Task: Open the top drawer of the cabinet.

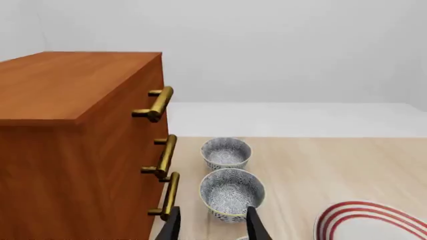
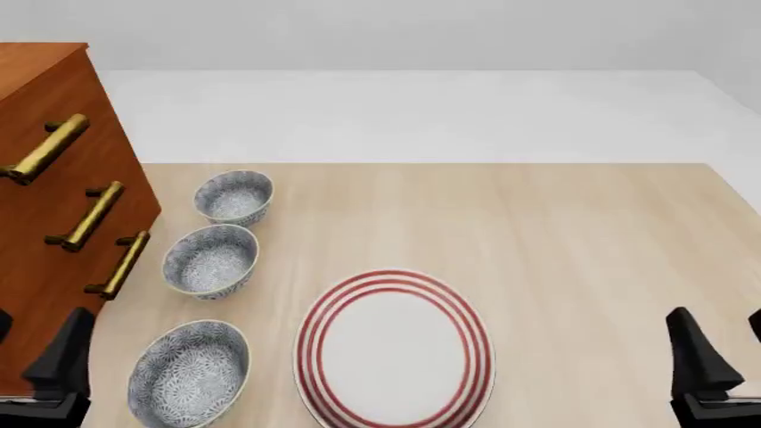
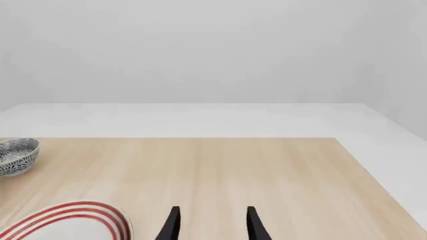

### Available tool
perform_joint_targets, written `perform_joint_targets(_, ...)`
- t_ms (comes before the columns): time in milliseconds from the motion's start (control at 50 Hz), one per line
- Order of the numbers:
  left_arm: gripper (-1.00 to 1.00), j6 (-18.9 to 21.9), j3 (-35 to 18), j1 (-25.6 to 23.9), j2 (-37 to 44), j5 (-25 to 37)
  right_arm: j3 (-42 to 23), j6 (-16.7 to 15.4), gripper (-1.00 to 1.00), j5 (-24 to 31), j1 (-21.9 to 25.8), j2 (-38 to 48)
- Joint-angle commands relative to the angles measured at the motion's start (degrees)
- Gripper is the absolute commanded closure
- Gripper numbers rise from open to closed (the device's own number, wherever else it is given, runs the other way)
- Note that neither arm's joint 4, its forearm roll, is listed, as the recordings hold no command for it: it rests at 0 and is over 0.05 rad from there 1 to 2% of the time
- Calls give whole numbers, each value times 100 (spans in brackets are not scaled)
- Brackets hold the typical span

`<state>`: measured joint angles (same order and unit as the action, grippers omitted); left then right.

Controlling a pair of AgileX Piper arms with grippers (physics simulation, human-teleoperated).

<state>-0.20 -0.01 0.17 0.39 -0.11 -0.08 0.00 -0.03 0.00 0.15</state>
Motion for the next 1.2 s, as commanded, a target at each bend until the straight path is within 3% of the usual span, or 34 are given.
perform_joint_targets(20, -100, -49, 0, 6, 212, -120, -17, 0, -100, -7, 0, 29)
perform_joint_targets(120, -100, -218, 0, 92, 503, -273, -16, 0, -100, -7, 0, 31)
perform_joint_targets(360, -100, 84, -3, 121, 352, -193, -17, -1, -100, -7, 1, 30)
perform_joint_targets(420, -100, 453, -38, 80, 175, -161, -16, 0, -100, -7, 1, 30)
perform_joint_targets(480, -100, 425, -80, 119, 390, -298, -16, 0, -100, -7, 0, 31)
perform_joint_targets(540, -100, 743, -221, 133, 406, -183, -16, 1, -100, -7, 2, 30)
perform_joint_targets(720, -100, 1169, -397, 274, 201, -46, -16, 1, -100, -7, 0, 30)
perform_joint_targets(820, -100, 1627, -430, 232, 195, -157, -16, 0, -100, -7, 1, 32)
perform_joint_targets(860, -100, 1996, -458, 188, 200, -197, -17, 0, -100, -7, 0, 31)
perform_joint_targets(1200, -100, 2984, -415, 130, -11, -133, -17, 0, -100, -7, 1, 31)
